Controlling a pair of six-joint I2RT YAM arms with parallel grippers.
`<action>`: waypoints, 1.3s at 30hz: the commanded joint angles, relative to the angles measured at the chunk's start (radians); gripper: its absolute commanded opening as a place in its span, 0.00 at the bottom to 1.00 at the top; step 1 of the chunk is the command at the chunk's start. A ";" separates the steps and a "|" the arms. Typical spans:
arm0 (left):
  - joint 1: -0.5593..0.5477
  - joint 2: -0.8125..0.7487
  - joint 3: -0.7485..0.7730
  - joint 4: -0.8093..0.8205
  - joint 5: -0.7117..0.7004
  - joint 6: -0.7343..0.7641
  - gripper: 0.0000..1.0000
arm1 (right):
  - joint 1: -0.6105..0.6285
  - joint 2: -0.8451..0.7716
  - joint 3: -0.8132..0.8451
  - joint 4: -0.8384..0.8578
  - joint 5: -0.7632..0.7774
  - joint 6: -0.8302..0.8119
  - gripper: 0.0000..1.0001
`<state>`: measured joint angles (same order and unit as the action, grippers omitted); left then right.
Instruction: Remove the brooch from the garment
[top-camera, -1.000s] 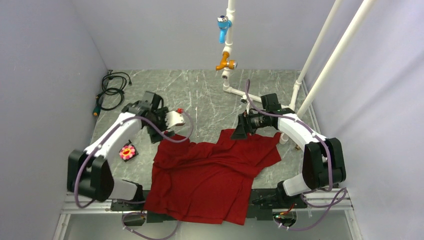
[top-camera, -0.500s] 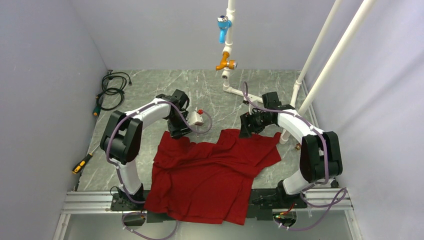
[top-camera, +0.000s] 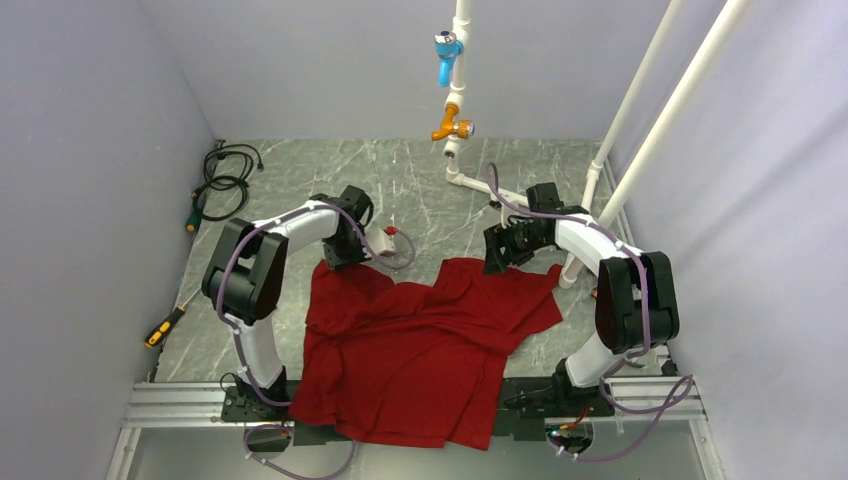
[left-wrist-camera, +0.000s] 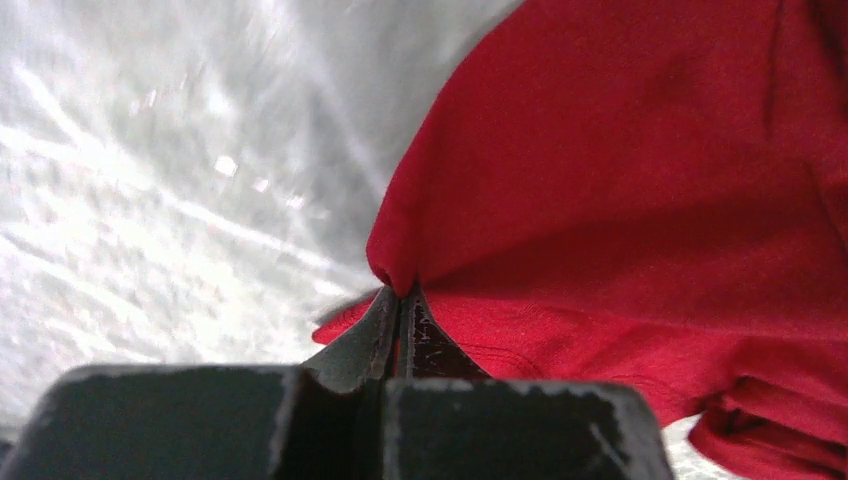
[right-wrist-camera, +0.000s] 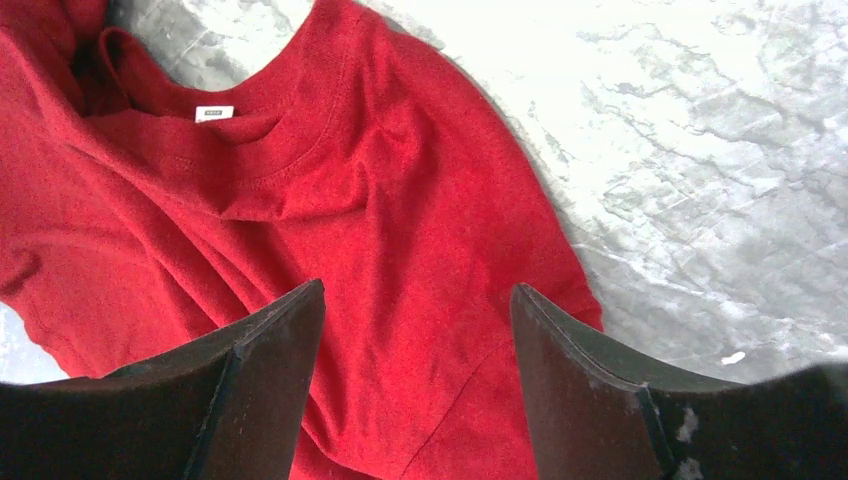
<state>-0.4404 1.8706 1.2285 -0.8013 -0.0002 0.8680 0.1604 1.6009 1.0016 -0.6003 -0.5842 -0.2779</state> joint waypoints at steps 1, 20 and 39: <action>0.130 0.047 0.009 -0.036 -0.112 -0.022 0.00 | -0.017 0.013 0.045 -0.016 -0.002 -0.031 0.70; 0.339 -0.108 0.237 -0.190 0.327 -0.051 0.52 | -0.025 0.024 0.054 0.010 -0.053 -0.030 0.67; -0.035 0.000 0.154 -0.108 0.519 -0.090 0.37 | -0.025 0.059 0.089 0.001 -0.111 -0.008 0.62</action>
<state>-0.4503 1.8736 1.3884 -0.9188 0.4503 0.7841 0.1394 1.6611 1.0508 -0.6022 -0.6640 -0.2863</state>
